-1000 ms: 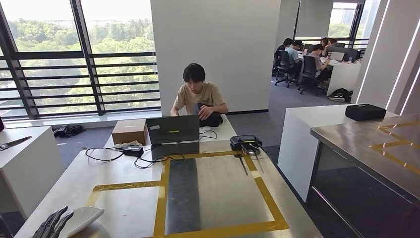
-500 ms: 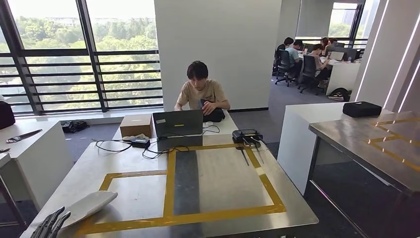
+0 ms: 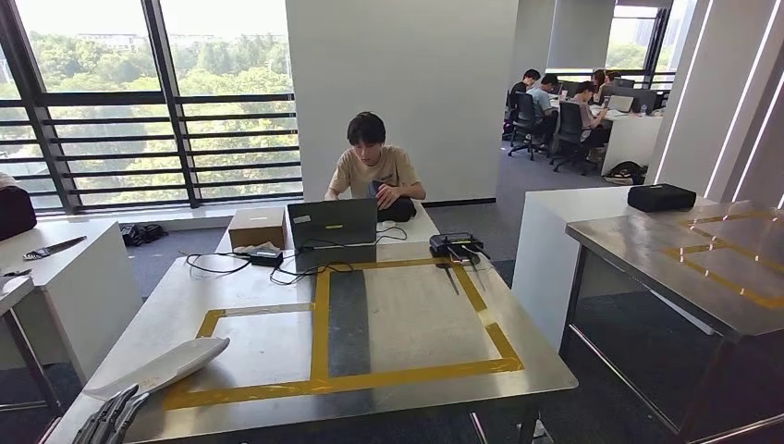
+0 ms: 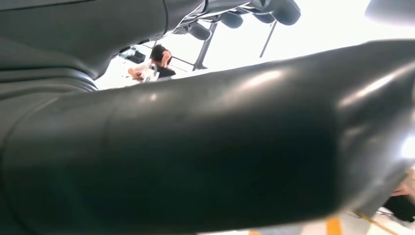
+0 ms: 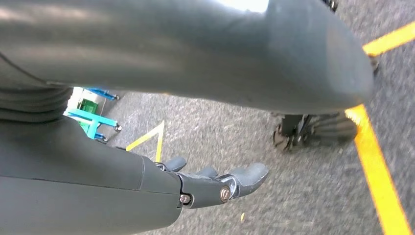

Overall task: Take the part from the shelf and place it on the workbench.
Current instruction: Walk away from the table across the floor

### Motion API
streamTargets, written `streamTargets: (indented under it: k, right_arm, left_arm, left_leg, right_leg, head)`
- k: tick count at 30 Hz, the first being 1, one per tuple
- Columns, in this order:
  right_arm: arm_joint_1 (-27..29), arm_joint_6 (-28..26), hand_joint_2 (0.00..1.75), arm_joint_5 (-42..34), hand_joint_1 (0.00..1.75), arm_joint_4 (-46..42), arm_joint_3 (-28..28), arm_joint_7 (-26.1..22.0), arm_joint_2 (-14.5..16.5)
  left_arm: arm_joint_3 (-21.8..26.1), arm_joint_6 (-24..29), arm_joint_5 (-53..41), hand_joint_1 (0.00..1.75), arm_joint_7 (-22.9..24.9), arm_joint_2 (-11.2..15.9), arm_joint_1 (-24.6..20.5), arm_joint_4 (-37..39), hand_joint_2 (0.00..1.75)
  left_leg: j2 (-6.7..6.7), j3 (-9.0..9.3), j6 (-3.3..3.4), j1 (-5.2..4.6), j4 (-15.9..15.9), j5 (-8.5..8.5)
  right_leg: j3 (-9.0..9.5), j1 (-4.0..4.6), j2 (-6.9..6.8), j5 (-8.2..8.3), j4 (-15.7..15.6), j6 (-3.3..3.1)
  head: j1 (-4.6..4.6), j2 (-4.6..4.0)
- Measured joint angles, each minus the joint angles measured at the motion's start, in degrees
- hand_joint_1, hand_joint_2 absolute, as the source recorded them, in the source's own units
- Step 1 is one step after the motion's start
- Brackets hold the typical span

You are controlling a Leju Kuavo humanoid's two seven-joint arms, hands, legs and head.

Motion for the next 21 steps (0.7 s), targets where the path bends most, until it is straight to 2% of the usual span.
streamTargets:
  k: [1,2,3,5,6,7,8,9,10,11,12,13,14,16,17,18,20,21]
  right_arm:
    - [-0.01,0.01,0.0,-0.04,0.0,-0.01,-0.01,0.02,0.08]
    - [-0.03,0.03,0.0,-0.05,0.0,-0.01,-0.01,0.03,0.15]
    - [-0.06,0.05,0.0,-0.07,0.0,-0.02,-0.02,0.04,0.21]
    - [-0.12,0.07,0.0,-0.07,0.0,-0.02,-0.02,0.04,0.25]
    - [-0.13,0.08,0.0,-0.07,0.0,-0.02,-0.03,0.04,0.25]
    - [-0.14,0.08,0.0,-0.07,0.0,-0.02,-0.03,0.04,0.26]
    - [-0.15,0.08,0.0,-0.07,0.0,-0.02,-0.04,0.04,0.26]
    - [-0.18,0.08,0.0,-0.07,0.0,-0.02,-0.04,0.04,0.28]
    - [-0.22,0.08,0.0,-0.07,0.0,-0.02,-0.04,0.04,0.3]
    - [-0.25,0.08,0.0,-0.06,0.0,-0.03,-0.06,0.04,0.32]
    - [-0.29,0.08,0.0,-0.03,0.0,-0.04,-0.09,0.04,0.34]
    - [-0.32,0.08,0.0,0.0,0.0,-0.05,-0.13,-0.01,0.35]
    - [-0.3,0.08,0.0,0.05,0.0,-0.06,-0.18,-0.05,0.37]
    - [-0.11,0.08,0.0,0.3,0.0,-0.04,-0.26,-0.19,0.38]
    - [0.08,0.09,0.0,0.46,0.0,-0.03,-0.28,-0.2,0.4]
    - [0.24,0.12,0.0,0.66,0.0,-0.03,-0.3,-0.1,0.44]
    - [0.32,0.16,0.0,0.97,0.0,-0.02,-0.3,0.14,0.52]
    - [0.27,0.17,0.0,1.08,0.0,-0.02,-0.31,0.25,0.54]
  left_arm:
    - [-0.17,-0.02,-0.26,0.0,0.35,-0.14,-0.05,-0.05,0.0]
    - [-0.27,-0.08,-0.44,0.0,0.68,-0.22,-0.08,-0.12,0.0]
    - [-0.32,-0.19,-0.6,0.0,0.97,-0.27,-0.12,-0.2,0.0]
    - [-0.38,-0.5,-1.0,0.0,1.41,-0.42,-0.18,-0.36,0.0]
    - [-0.4,-0.63,-1.28,0.0,1.62,-0.52,-0.18,-0.42,0.0]
    - [-0.42,-0.73,-1.65,0.0,1.86,-0.65,-0.17,-0.44,0.0]
    - [-0.42,-0.76,-2.07,0.0,2.19,-0.76,-0.17,-0.41,0.0]
    - [-0.42,-0.7,-2.63,0.0,2.59,-0.87,-0.18,-0.34,0.0]
    - [-0.38,-0.51,-3.26,0.0,2.97,-0.97,-0.19,-0.18,0.0]
    - [-0.25,-0.17,-3.95,0.0,3.37,-1.07,-0.25,0.15,0.0]
    - [0.02,0.43,-4.57,0.0,3.61,-1.15,-0.34,0.74,0.0]
    - [0.44,1.19,-5.02,0.0,3.71,-1.22,-0.49,1.7,0.0]
    - [1.04,2.01,-5.34,0.0,3.82,-1.28,-0.73,3.16,0.0]
    - [2.59,3.71,-5.39,0.0,3.68,-1.33,-1.55,7.4,0.0]
    - [3.49,4.42,-5.18,0.0,3.65,-1.34,-2.24,10.28,0.0]
    - [4.51,5.12,-4.86,0.0,3.63,-1.35,-3.04,13.61,0.0]
    - [6.87,6.06,-3.55,0.0,3.53,-1.38,-4.73,21.64,0.0]
    - [8.17,5.9,-2.52,0.0,3.42,-1.45,-5.44,25.91,0.0]
  left_leg:
    - [-0.05,-0.22,-0.34,0.05,0.14,-0.22]
    - [-0.11,-0.62,-0.67,0.07,0.9,-1.41]
    - [-0.17,-1.2,-0.99,0.12,2.63,-3.59]
    - [-0.23,-2.62,-1.53,0.35,8.88,-9.23]
    - [-0.22,-3.09,-1.77,0.44,12.32,-10.88]
    - [-0.22,-3.11,-1.96,0.52,14.83,-11.08]
    - [-0.22,-2.38,-2.11,0.61,15.76,-9.97]
    - [-0.22,-0.76,-2.19,0.72,14.79,-8.16]
    - [-0.23,1.78,-2.23,0.84,11.99,-6.68]
    - [-0.27,4.98,-2.23,0.85,7.86,-6.53]
    - [-0.35,7.73,-1.99,0.75,3.84,-7.24]
    - [-0.4,9.54,-1.64,0.59,0.75,-8.23]
    - [-0.45,10.32,-1.15,0.29,-1.03,-8.98]
    - [-0.29,9.4,0.06,0.06,-1.56,-8.19]
    - [-0.21,8.75,0.64,0.04,-1.6,-7.48]
    - [-0.1,7.91,1.12,0.13,-1.66,-6.65]
    - [0.01,6.1,1.57,0.16,-1.62,-4.95]
    - [0.08,5.13,1.58,0.12,-1.55,-4.12]
  right_leg:
    - [-0.31,-0.1,-0.09,0.56,-0.26,-0.3]
    - [-0.79,-0.24,-0.21,1.22,-0.47,-0.69]
    - [-1.39,-0.41,-0.32,1.94,-0.69,-1.0]
    - [-2.86,-0.47,-0.44,3.2,-0.68,-1.3]
    - [-3.7,-0.47,-0.48,3.86,-0.58,-1.26]
    - [-4.63,-0.47,-0.53,4.56,-0.44,-1.19]
    - [-5.6,-0.48,-0.57,5.25,-0.27,-1.07]
    - [-6.57,-0.51,-0.61,5.91,-0.09,-0.9]
    - [-7.43,-0.54,-0.62,6.52,0.15,-0.7]
    - [-8.14,-0.51,-0.61,7.05,0.39,-0.43]
    - [-8.61,-0.49,-0.59,7.59,0.56,-0.12]
    - [-8.88,-0.5,-0.58,8.16,0.62,0.21]
    - [-9.04,-0.55,-0.56,8.77,0.5,0.58]
    - [-9.41,-0.86,-0.49,9.63,0.25,1.32]
    - [-9.83,-0.99,-0.42,8.69,0.77,1.66]
    - [-10.48,-1.08,-0.33,6.47,2.36,1.91]
    - [-12.12,-1.13,-0.21,-0.09,8.79,2.18]
    - [-12.75,-1.13,-0.18,-2.38,12.64,2.25]
  head:
    - [0.01,0.0]
    - [-0.07,0.0]
    - [-0.15,0.0]
    - [-0.31,0.0]
    - [-0.34,0.0]
    - [-0.37,0.0]
    - [-0.4,0.0]
    - [-0.42,0.0]
    - [-0.44,0.0]
    - [-0.48,0.0]
    - [-0.45,0.0]
    - [-0.43,0.0]
    - [-0.39,0.0]
    - [-0.36,0.0]
    - [-0.33,0.0]
    - [-0.27,0.0]
    - [-0.11,0.0]
    - [-0.05,0.0]
